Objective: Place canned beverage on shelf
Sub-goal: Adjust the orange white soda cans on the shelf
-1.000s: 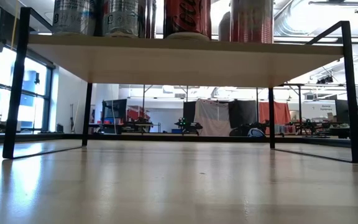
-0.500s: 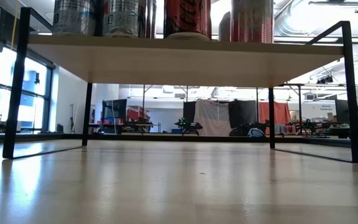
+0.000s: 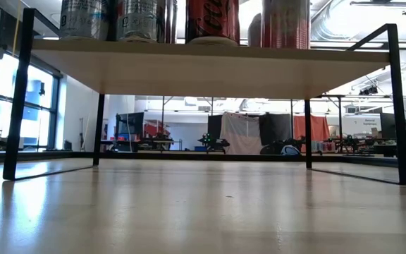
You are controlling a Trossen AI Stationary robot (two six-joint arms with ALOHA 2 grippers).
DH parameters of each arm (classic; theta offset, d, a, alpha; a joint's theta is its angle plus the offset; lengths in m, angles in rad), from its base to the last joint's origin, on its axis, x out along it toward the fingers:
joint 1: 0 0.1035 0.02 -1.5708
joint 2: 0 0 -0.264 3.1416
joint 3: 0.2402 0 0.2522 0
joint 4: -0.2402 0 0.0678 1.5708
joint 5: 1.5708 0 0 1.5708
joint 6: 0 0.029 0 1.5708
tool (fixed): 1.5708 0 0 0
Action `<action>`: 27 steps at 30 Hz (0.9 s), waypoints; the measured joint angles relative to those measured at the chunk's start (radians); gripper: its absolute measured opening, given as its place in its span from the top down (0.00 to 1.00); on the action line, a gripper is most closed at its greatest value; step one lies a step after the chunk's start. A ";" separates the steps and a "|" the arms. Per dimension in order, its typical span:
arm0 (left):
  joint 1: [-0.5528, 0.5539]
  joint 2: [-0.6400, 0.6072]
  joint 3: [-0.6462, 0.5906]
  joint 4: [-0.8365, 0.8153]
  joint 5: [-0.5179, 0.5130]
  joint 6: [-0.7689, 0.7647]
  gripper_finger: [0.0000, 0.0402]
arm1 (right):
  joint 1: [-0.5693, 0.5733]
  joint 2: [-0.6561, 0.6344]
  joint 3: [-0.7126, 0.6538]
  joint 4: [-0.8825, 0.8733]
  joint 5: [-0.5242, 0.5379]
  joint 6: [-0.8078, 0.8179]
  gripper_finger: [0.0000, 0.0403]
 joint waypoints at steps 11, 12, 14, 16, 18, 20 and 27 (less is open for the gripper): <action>0.000 0.003 0.000 0.001 0.000 -0.016 0.20 | -0.024 0.005 0.002 -0.020 0.067 -0.017 0.07; 0.000 0.006 0.000 0.003 0.000 -0.017 0.20 | -0.027 0.005 0.002 -0.020 0.068 -0.015 0.07; -0.002 0.008 0.000 -0.002 0.001 -0.019 0.20 | -0.031 0.005 0.003 -0.019 0.066 -0.011 0.07; -0.007 0.008 -0.001 0.000 0.001 -0.024 0.20 | -0.031 0.006 0.019 -0.018 0.057 -0.012 0.07; -0.008 0.007 -0.001 0.001 0.001 -0.025 0.20 | -0.031 0.006 0.037 0.003 0.056 -0.011 0.07; -0.009 0.008 -0.001 0.000 0.002 -0.029 0.20 | -0.031 0.005 0.043 0.022 0.056 -0.011 0.07; -0.013 0.007 -0.001 -0.060 0.081 -0.102 0.20 | -0.031 0.007 0.002 0.044 0.024 -0.010 0.07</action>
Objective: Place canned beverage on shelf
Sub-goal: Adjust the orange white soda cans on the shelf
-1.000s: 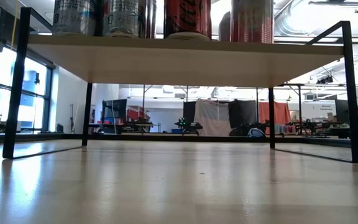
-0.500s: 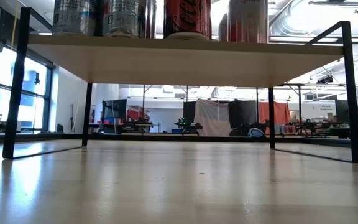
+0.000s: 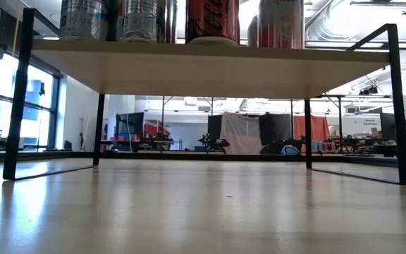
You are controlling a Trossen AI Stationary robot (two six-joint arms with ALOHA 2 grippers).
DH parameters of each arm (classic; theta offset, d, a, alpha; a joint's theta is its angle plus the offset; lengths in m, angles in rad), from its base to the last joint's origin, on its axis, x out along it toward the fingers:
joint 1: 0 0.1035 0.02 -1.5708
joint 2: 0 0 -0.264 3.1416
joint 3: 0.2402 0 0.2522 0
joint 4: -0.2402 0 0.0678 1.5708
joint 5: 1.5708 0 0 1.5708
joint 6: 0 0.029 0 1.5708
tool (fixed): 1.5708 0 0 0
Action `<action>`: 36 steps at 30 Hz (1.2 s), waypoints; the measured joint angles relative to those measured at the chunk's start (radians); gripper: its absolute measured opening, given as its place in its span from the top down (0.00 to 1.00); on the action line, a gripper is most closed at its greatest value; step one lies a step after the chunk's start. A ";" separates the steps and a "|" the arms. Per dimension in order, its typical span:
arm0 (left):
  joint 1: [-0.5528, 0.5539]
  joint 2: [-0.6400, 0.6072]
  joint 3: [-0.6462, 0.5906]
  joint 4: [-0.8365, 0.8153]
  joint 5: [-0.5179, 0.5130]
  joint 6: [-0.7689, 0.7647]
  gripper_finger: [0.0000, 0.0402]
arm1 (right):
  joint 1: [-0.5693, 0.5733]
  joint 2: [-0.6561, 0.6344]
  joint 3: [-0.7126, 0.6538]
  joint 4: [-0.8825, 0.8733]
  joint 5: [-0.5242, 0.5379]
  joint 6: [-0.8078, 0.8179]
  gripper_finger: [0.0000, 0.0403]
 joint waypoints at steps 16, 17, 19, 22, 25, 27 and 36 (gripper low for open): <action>-0.014 0.000 0.000 -0.115 0.043 -0.136 0.20 | -0.034 -0.001 -0.014 -0.001 0.036 -0.003 0.07; -0.014 0.002 0.000 -0.119 0.072 -0.140 0.20 | -0.037 -0.001 -0.014 -0.001 0.036 -0.005 0.07; -0.014 0.011 0.001 -0.128 0.112 -0.139 0.20 | -0.039 -0.001 -0.013 0.006 0.036 -0.010 0.07; -0.033 0.017 0.001 -0.138 0.113 -0.147 0.20 | -0.036 -0.001 0.012 0.012 0.003 -0.012 0.07; -0.065 0.008 0.002 -0.138 0.069 -0.149 0.20 | -0.031 -0.001 0.017 0.021 -0.024 -0.021 0.07; -0.086 0.009 0.002 -0.143 0.051 -0.150 0.20 | -0.032 0.009 0.016 0.013 -0.022 -0.023 0.07; -0.130 0.011 0.002 -0.144 0.034 -0.177 0.20 | -0.032 0.042 0.016 0.014 -0.017 -0.044 0.07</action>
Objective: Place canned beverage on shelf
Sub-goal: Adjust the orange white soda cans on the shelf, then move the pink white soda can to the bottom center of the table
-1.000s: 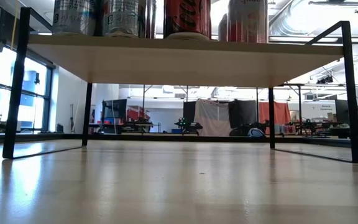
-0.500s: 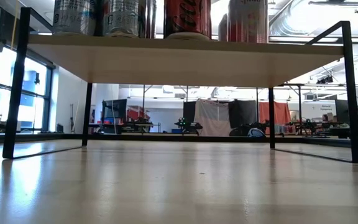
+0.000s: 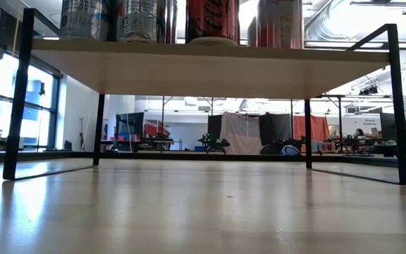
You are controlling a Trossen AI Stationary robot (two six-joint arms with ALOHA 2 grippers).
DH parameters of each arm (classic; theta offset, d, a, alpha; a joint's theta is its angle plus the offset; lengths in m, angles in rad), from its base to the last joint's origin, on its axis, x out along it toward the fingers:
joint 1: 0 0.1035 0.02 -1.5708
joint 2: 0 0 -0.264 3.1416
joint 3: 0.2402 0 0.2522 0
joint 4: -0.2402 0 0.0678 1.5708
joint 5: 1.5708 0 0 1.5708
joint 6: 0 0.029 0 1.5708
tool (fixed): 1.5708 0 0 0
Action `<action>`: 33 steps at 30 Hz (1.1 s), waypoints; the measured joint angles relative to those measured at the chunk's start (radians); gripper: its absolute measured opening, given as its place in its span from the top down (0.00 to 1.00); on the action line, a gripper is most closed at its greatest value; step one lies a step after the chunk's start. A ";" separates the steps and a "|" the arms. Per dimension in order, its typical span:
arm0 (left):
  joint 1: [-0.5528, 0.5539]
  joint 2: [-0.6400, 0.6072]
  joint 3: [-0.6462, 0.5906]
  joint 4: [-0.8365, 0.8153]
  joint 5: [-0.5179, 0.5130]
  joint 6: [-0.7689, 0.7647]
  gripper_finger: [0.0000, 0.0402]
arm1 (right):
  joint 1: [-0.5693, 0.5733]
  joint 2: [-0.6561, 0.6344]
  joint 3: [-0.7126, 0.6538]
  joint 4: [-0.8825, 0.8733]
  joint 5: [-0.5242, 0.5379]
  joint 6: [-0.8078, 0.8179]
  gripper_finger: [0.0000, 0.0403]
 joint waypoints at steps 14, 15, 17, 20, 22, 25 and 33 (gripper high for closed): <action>-0.050 0.000 0.000 -0.023 -0.003 -0.011 0.20 | -0.006 0.003 0.000 0.000 0.027 -0.001 0.07; -0.054 -0.004 0.000 -0.036 -0.003 -0.022 0.20 | -0.006 0.003 0.000 0.001 0.027 -0.004 0.07; -0.059 -0.017 -0.001 -0.061 -0.003 -0.052 0.20 | -0.007 0.003 0.006 0.004 0.027 -0.021 0.07; -0.066 -0.037 0.048 -0.134 0.008 -0.086 0.20 | -0.007 0.006 0.058 -0.008 0.064 -0.044 0.07; -0.073 -0.040 0.107 -0.218 0.033 -0.098 0.20 | -0.007 0.005 0.114 -0.008 0.111 -0.064 0.07; -0.096 -0.040 0.172 -0.391 0.052 -0.176 0.20 | -0.006 0.004 0.206 -0.034 0.197 -0.083 0.07; -0.198 -0.040 0.097 -0.642 0.281 -0.546 0.20 | 0.016 0.003 0.410 -0.137 0.233 0.030 0.07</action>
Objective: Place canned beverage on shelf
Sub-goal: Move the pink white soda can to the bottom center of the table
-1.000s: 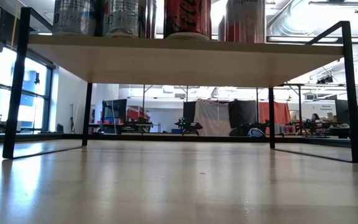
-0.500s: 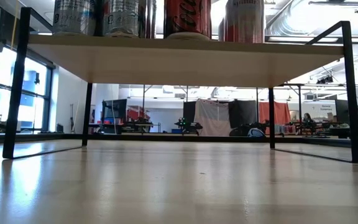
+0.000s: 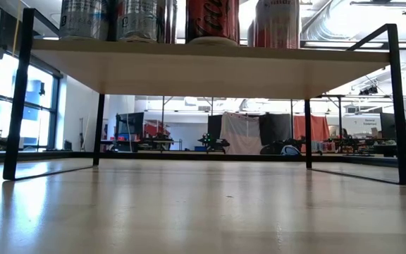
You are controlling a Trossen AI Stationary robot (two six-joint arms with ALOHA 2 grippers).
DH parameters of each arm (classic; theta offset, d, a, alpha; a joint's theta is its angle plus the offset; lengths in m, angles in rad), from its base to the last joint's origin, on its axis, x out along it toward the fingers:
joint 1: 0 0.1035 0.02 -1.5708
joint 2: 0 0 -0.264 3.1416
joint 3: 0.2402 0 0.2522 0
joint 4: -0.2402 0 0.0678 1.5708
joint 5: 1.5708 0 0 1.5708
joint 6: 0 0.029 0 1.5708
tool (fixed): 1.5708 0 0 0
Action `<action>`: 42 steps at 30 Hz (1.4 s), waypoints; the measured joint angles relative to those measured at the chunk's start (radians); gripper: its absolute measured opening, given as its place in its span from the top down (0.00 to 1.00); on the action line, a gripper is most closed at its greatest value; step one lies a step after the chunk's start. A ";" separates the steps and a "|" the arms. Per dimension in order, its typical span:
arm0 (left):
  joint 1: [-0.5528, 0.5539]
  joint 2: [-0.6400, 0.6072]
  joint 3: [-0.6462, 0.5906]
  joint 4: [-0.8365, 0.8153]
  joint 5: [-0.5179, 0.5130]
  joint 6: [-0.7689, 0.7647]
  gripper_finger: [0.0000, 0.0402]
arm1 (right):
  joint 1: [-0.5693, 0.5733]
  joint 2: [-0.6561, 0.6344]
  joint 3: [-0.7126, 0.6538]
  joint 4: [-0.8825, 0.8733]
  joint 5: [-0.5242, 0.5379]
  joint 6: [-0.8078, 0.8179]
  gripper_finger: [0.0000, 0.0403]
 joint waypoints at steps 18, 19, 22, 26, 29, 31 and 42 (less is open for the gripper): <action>-0.218 -0.076 -0.509 0.015 0.372 -0.451 0.18 | 0.036 0.000 0.053 0.001 0.058 -0.053 0.07; -0.224 -0.081 -0.521 0.032 0.371 -0.466 0.17 | 0.036 0.000 0.053 0.001 0.059 -0.046 0.07; -0.238 -0.097 -0.555 0.102 0.361 -0.503 0.14 | 0.036 0.000 0.053 0.001 0.059 -0.030 0.07; -0.273 -0.106 -0.630 0.185 0.402 -0.503 0.10 | 0.036 0.000 0.053 0.000 0.054 -0.030 0.07; -0.314 -0.106 -0.686 0.271 0.405 -0.475 0.09 | 0.041 0.000 0.053 -0.019 0.039 -0.027 0.07; -0.336 -0.106 -0.720 0.317 0.397 -0.471 0.08 | 0.052 0.000 0.053 -0.045 0.017 -0.013 0.07; -0.401 -0.106 -0.815 0.342 0.363 -0.350 0.08 | 0.147 0.000 0.053 -0.138 -0.031 0.211 0.07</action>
